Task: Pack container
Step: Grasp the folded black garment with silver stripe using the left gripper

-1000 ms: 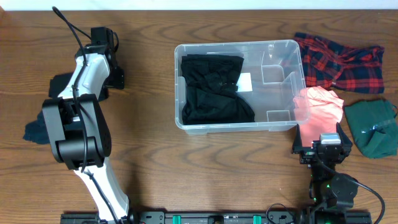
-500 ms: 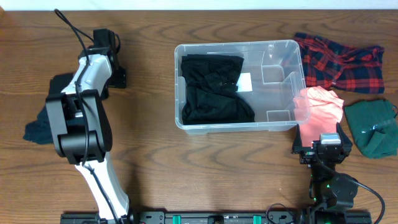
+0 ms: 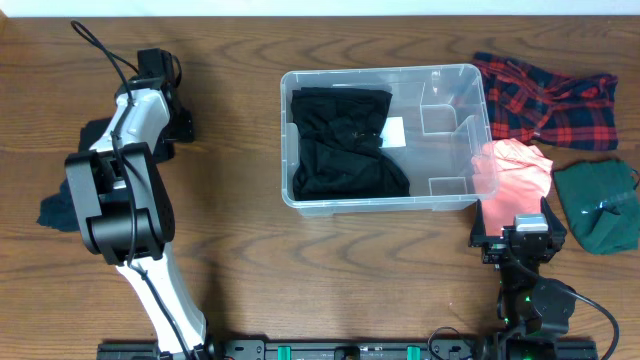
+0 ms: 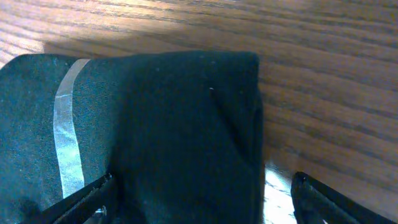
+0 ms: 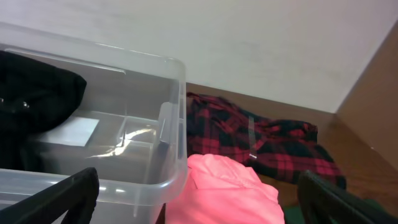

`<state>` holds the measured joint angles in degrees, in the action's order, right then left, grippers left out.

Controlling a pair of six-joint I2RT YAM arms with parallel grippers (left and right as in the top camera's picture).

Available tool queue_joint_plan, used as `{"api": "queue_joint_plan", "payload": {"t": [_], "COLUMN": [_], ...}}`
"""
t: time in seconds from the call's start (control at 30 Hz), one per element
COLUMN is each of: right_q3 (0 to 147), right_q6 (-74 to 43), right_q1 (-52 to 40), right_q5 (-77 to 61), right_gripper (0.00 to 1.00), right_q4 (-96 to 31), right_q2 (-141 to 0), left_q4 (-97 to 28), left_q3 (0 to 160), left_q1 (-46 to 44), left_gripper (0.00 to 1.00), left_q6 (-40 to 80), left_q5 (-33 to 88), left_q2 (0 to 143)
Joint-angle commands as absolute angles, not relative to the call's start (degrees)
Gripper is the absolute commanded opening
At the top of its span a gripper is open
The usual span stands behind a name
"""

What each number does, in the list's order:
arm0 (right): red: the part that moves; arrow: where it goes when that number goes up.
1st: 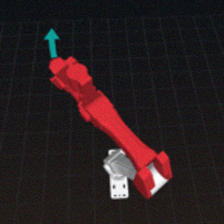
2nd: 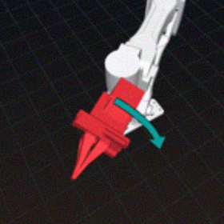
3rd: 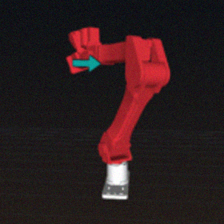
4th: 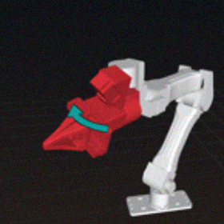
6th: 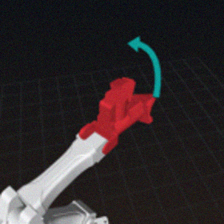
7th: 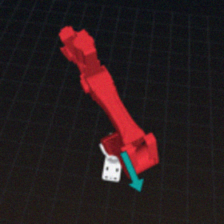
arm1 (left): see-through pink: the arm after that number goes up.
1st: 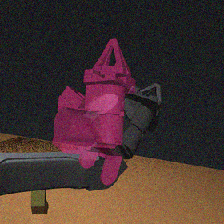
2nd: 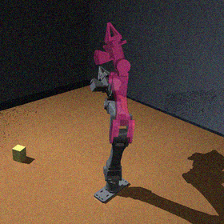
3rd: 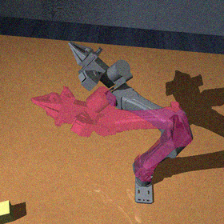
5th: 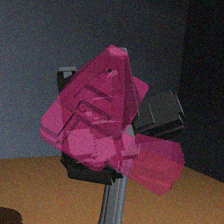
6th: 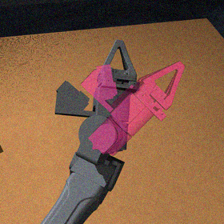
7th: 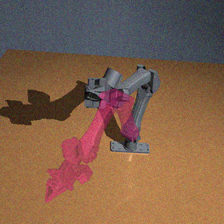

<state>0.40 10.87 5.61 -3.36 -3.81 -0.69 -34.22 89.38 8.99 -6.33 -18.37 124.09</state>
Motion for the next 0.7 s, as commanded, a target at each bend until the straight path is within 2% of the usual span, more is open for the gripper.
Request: {"api": "queue_joint_plan", "payload": {"t": [0.0,0.13,0.23,0.53,0.67], "right_q3": [0.36,0.36,0.36,0.36,0.36], "right_q6": [11.42,11.42,11.42,11.42,11.42], "right_q1": [4.91,4.91,4.91,4.91,4.91], "right_q5": [-3.22,-3.22,-3.25,-3.22,-3.22], "right_gripper": [0.99,0.99,0.99,0.99,0.99], "right_q4": [-4.08,-4.08,-4.08,-4.08,-4.08], "right_q2": [-0.38,-0.4,-0.4,-0.38,-0.38], "left_q4": [-34.33,-33.91,-33.26,-30.17,-29.85], "left_q3": [88.82,88.23,87.5,84.95,84.95], "left_q1": [9.47,9.47,9.47,9.47,9.47], "left_gripper": [0.88,0.87,0.83,0.82,0.76], "left_q6": [-4.99,-4.99,-4.99,-5.02,-5.04], "left_q5": [-18.61,-18.61,-18.63,-18.63,-18.63], "left_q2": [125.19,125.19,125.19,125.32,125.38]}}
